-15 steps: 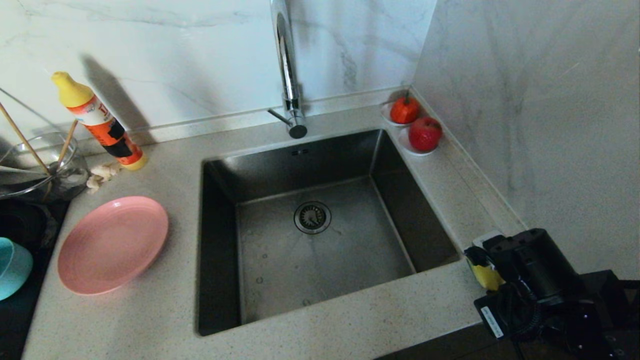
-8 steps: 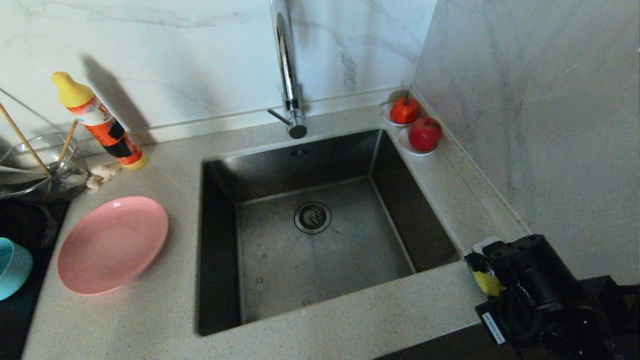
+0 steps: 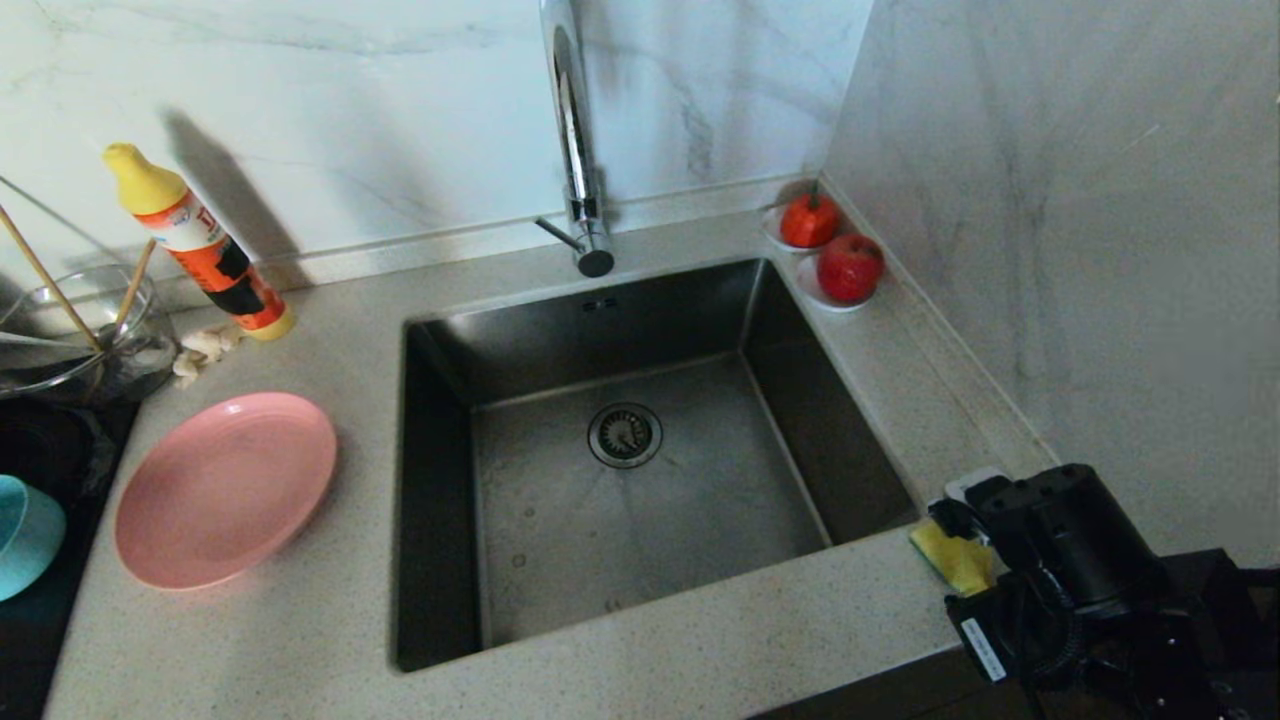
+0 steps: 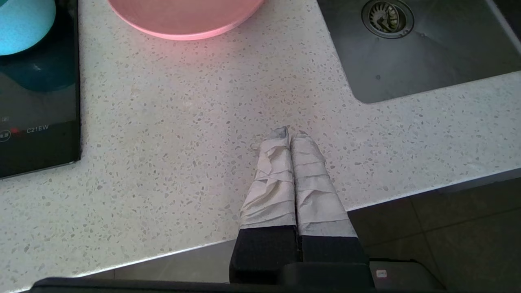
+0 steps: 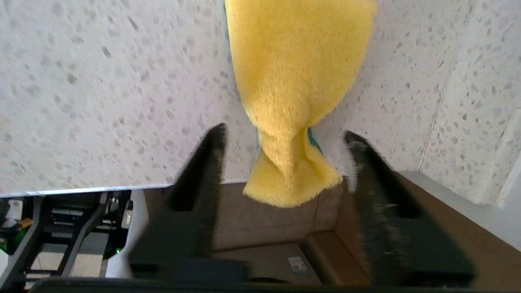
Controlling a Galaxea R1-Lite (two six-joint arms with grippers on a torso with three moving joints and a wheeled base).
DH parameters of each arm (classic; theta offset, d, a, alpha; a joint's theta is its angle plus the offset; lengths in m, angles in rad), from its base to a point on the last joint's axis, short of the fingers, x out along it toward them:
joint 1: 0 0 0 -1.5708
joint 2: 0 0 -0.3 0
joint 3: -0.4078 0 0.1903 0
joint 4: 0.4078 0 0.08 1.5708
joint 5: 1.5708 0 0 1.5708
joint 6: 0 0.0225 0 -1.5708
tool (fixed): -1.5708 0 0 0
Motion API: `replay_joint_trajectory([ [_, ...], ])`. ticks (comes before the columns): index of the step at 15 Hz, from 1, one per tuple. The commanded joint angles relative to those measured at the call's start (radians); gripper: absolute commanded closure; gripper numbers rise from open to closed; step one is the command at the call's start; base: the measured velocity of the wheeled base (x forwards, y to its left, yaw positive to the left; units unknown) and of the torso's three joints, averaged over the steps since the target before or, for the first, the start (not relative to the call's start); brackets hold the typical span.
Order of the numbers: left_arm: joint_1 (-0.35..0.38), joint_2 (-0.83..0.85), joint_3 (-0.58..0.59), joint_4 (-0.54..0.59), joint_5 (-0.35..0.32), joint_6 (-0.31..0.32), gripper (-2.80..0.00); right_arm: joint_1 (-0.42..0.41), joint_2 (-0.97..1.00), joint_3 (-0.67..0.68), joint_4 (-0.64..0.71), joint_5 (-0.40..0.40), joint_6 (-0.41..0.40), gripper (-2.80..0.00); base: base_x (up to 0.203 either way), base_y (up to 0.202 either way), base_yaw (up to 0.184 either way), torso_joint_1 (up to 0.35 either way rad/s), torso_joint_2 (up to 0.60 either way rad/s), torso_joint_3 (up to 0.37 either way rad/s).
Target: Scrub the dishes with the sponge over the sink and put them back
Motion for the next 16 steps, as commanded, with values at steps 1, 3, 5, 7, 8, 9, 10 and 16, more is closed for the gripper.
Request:
replay_joint_trajectory([
  [1,0.0,0.0,0.0,0.001,0.0,0.0,0.0,0.001,0.0,-0.009,-0.017,-0.002,-0.002,-2.8,0.0,0.0,0.0,0.0,0.0,0.0],
  [3,0.0,0.0,0.0,0.001,0.0,0.0,0.0,-0.002,-0.006,-0.031,-0.042,-0.004,-0.001,-2.8,0.0,0.0,0.0,0.0,0.0,0.0],
  [5,0.0,0.0,0.0,0.001,0.0,0.0,0.0,-0.001,-0.014,-0.039,-0.058,-0.001,0.006,-2.8,0.0,0.0,0.0,0.0,0.0,0.0],
  [7,0.0,0.0,0.0,0.001,0.0,0.0,0.0,-0.001,-0.028,-0.037,-0.06,-0.001,0.012,-2.8,0.0,0.0,0.0,0.0,0.0,0.0],
  [8,0.0,0.0,0.0,0.001,0.0,0.0,0.0,-0.001,-0.036,-0.027,-0.058,0.001,0.014,-2.8,0.0,0.0,0.0,0.0,0.0,0.0],
  [9,0.0,0.0,0.0,0.0,0.0,0.0,0.0,-0.001,-0.042,-0.018,-0.058,0.001,0.018,-2.8,0.0,0.0,0.0,0.0,0.0,0.0],
  [10,0.0,0.0,0.0,0.001,0.0,0.0,0.0,0.0,-0.053,-0.015,-0.053,0.001,0.019,-2.26,0.0,0.0,0.0,0.0,0.0,0.0],
  [16,0.0,0.0,0.0,0.001,0.0,0.0,0.0,0.012,-0.101,-0.022,-0.052,-0.001,0.021,0.0,0.0,0.0,0.0,0.0,0.0,0.0],
])
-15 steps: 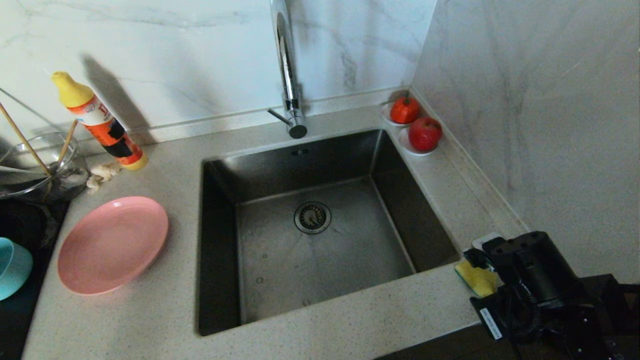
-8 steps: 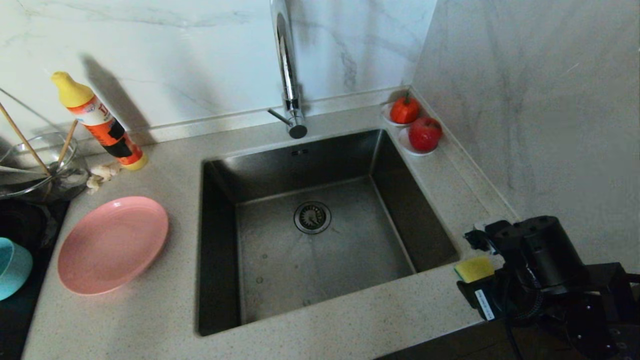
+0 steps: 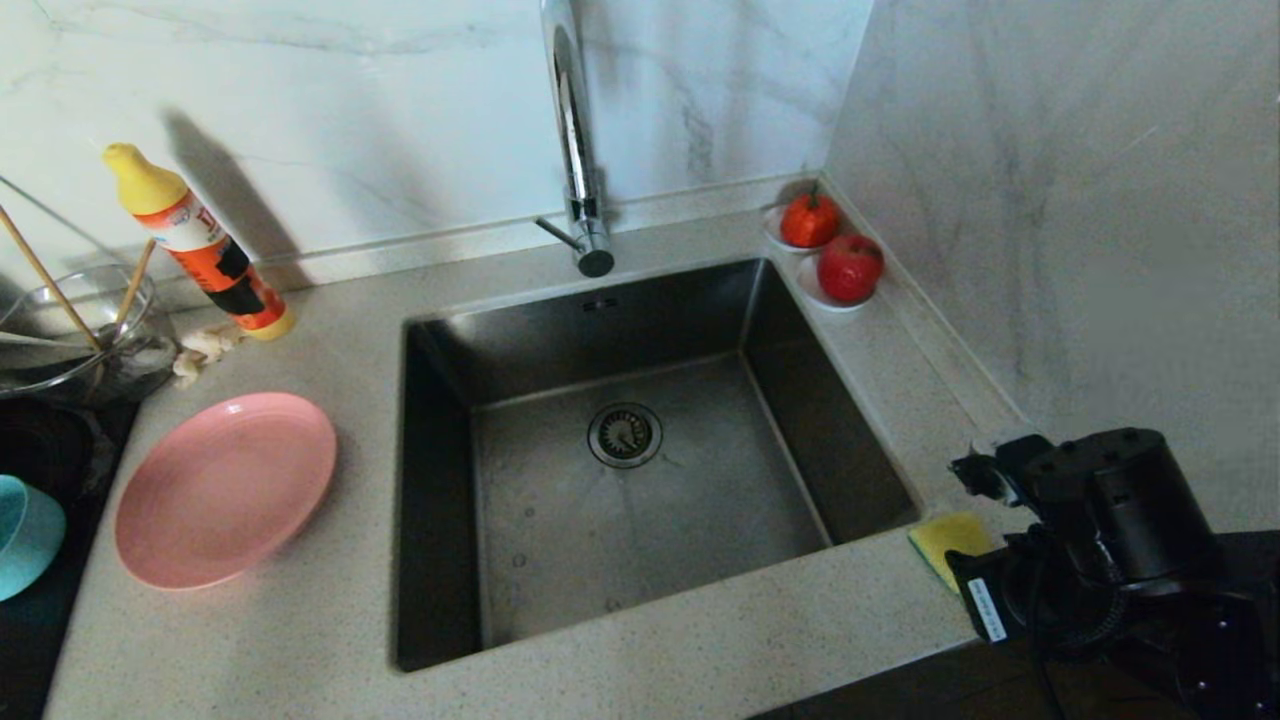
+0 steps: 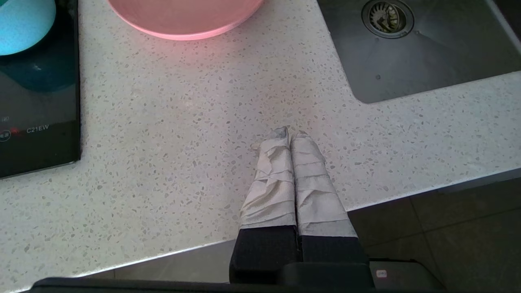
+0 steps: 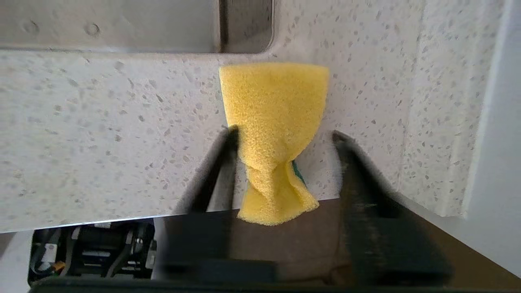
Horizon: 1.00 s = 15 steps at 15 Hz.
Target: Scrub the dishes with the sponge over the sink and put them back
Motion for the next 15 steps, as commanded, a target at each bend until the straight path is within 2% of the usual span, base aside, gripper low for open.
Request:
replay_joint_trajectory([
  [1,0.0,0.0,0.0,0.001,0.0,0.0,0.0,0.012,-0.026,0.008,0.0,-0.005,0.001,0.0,0.0,0.0,0.0,0.0,0.0,0.0],
  [4,0.0,0.0,0.0,0.0,0.0,0.0,0.0,0.016,-0.007,0.05,0.001,-0.001,0.008,0.0,0.0,0.0,0.0,0.0,0.0,0.0],
  [7,0.0,0.0,0.0,0.001,0.0,0.0,0.0,0.022,0.031,0.061,0.0,0.0,0.064,0.0,0.0,0.0,0.0,0.0,0.0,0.0],
  [15,0.0,0.0,0.0,0.001,0.0,0.0,0.0,0.02,0.065,0.069,-0.002,0.008,0.069,0.0,0.0,0.0,0.0,0.0,0.0,0.0],
])
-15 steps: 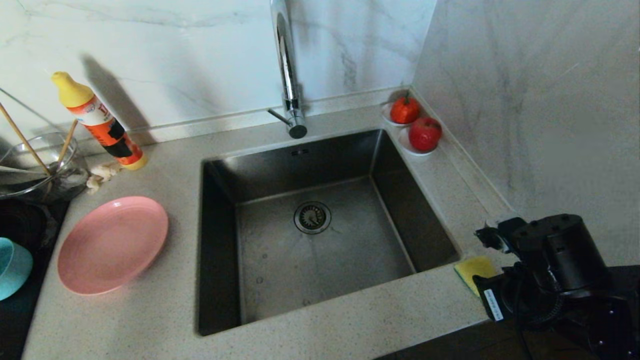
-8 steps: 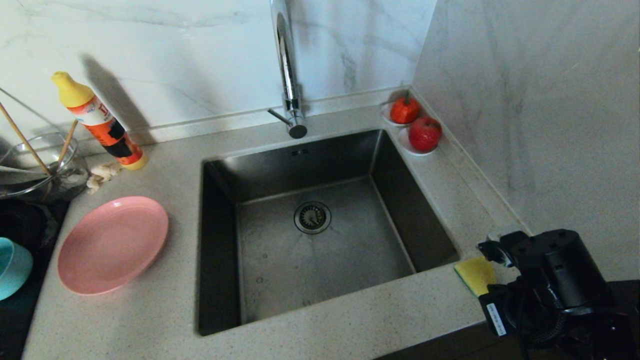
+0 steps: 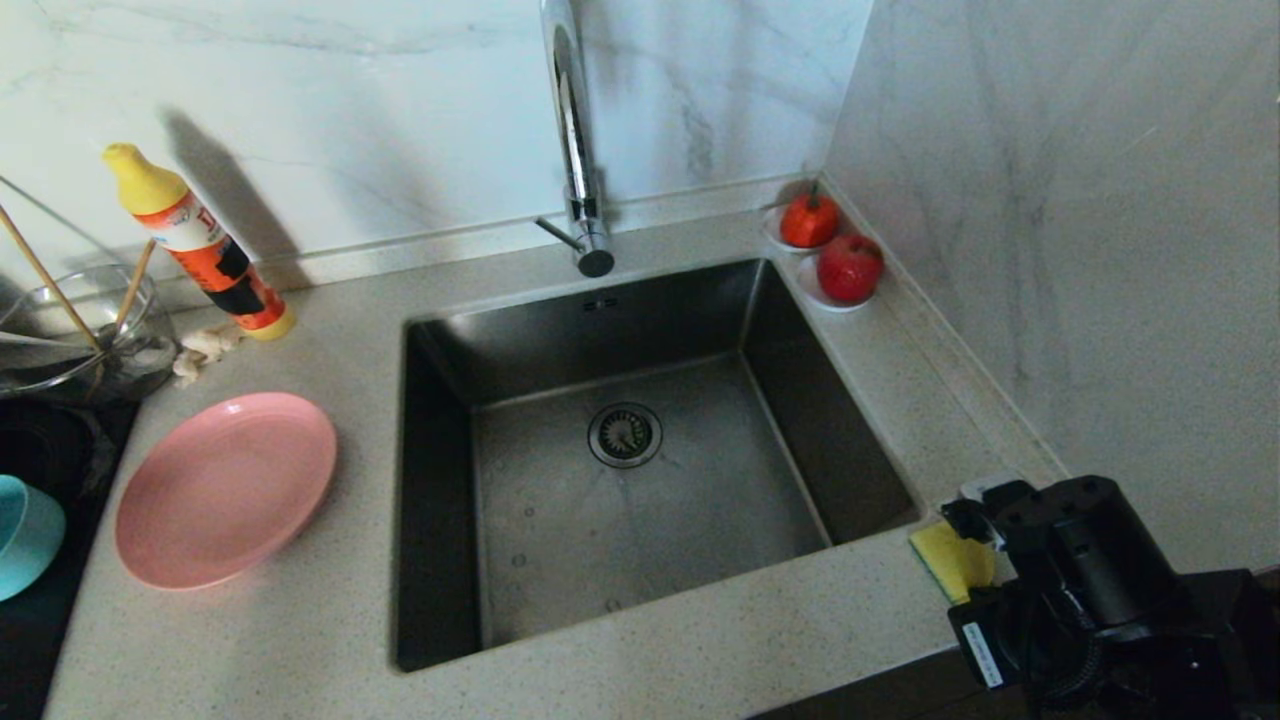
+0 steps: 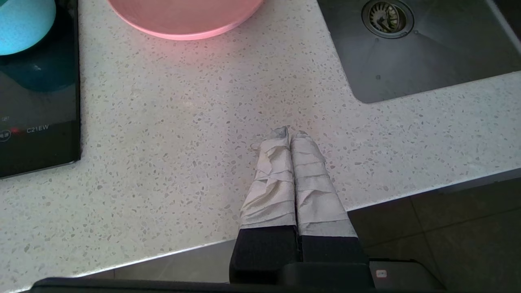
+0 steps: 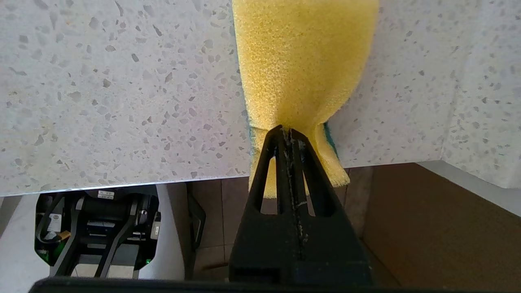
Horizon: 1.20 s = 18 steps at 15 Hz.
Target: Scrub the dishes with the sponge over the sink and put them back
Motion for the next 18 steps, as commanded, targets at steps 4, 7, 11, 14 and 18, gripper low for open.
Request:
replay_joint_trajectory([
  [4,0.0,0.0,0.0,0.001,0.0,0.0,0.0,-0.01,0.039,0.009,-0.007,0.008,0.036,0.0,0.0,0.0,0.0,0.0,0.0,0.0],
  [7,0.0,0.0,0.0,0.0,0.0,0.0,0.0,-0.01,0.037,0.009,-0.008,0.021,0.036,0.0,0.0,0.0,0.0,0.0,0.0,0.0],
  [11,0.0,0.0,0.0,0.0,0.0,0.0,0.0,-0.014,0.023,-0.015,-0.027,0.017,0.036,0.0,0.0,0.0,0.0,0.0,0.0,0.0],
  [14,0.0,0.0,0.0,0.001,0.0,0.0,0.0,-0.007,-0.038,-0.044,-0.031,0.012,0.021,0.0,0.0,0.0,0.0,0.0,0.0,0.0],
  [18,0.0,0.0,0.0,0.001,0.0,0.0,0.0,-0.001,-0.065,-0.033,-0.031,-0.002,-0.016,0.0,0.0,0.0,0.0,0.0,0.0,0.0],
])
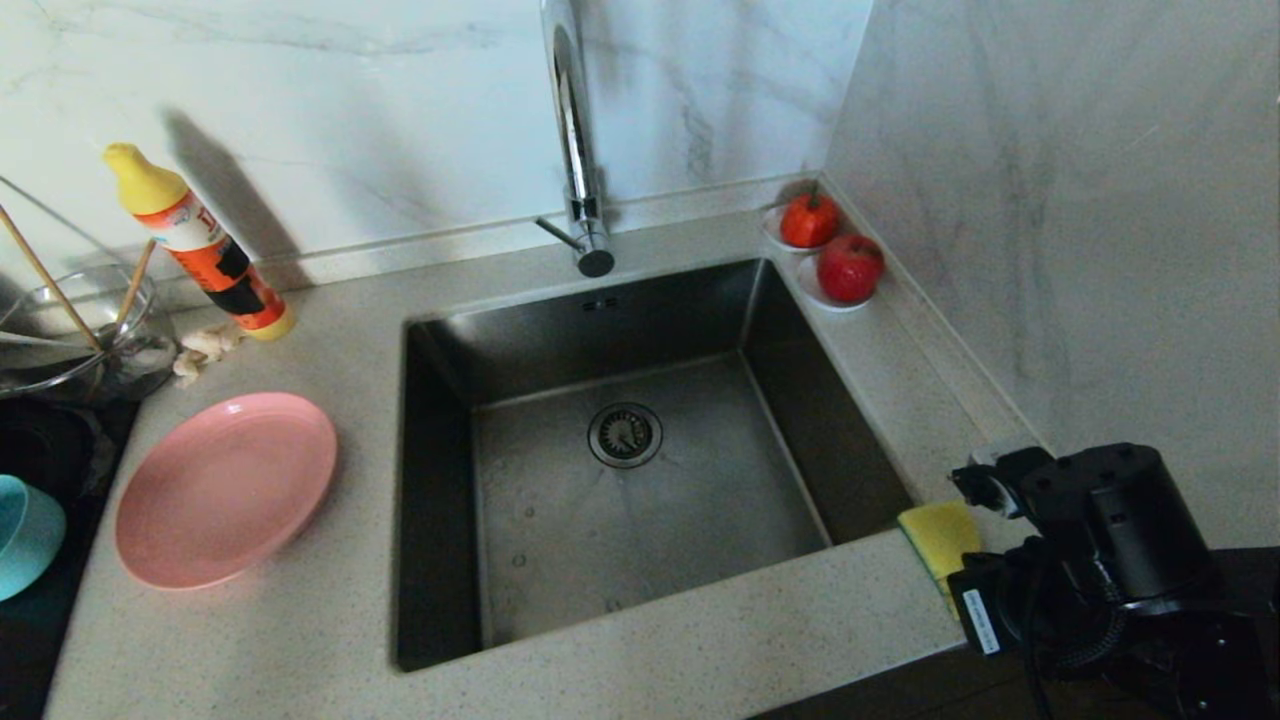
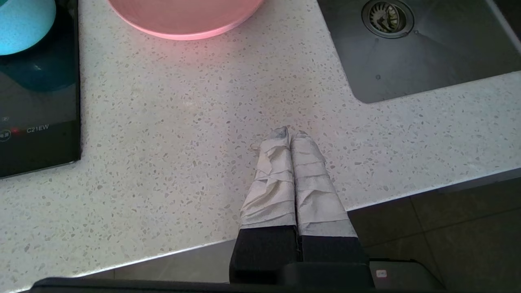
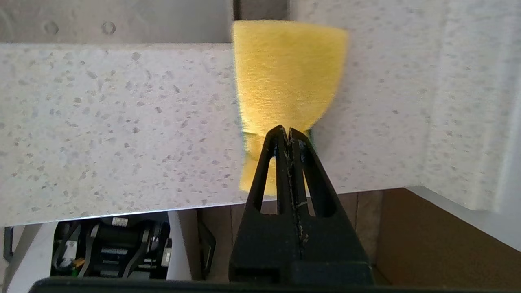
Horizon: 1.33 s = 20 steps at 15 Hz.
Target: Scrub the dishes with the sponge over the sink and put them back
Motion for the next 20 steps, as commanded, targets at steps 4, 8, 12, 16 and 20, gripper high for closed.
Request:
replay_joint_trajectory([
  [4,0.0,0.0,0.0,0.001,0.0,0.0,0.0,0.006,-0.064,-0.009,-0.006,-0.02,0.0,0.0,0.0,0.0,0.0,0.0,0.0,0.0],
  [8,0.0,0.0,0.0,0.001,0.0,0.0,0.0,0.045,-0.18,-0.033,0.067,-0.014,-0.005,0.0,0.0,0.0,0.0,0.0,0.0,0.0],
  [12,0.0,0.0,0.0,0.001,0.0,0.0,0.0,0.065,-0.327,-0.032,0.092,0.021,-0.016,0.0,0.0,0.0,0.0,0.0,0.0,0.0],
  [16,0.0,0.0,0.0,0.001,0.0,0.0,0.0,0.035,-0.511,0.004,0.099,0.184,-0.029,0.0,0.0,0.0,0.0,0.0,0.0,0.0],
  [20,0.0,0.0,0.0,0.001,0.0,0.0,0.0,-0.116,-0.738,0.058,0.156,0.409,-0.102,0.0,0.0,0.0,0.0,0.0,0.0,0.0],
])
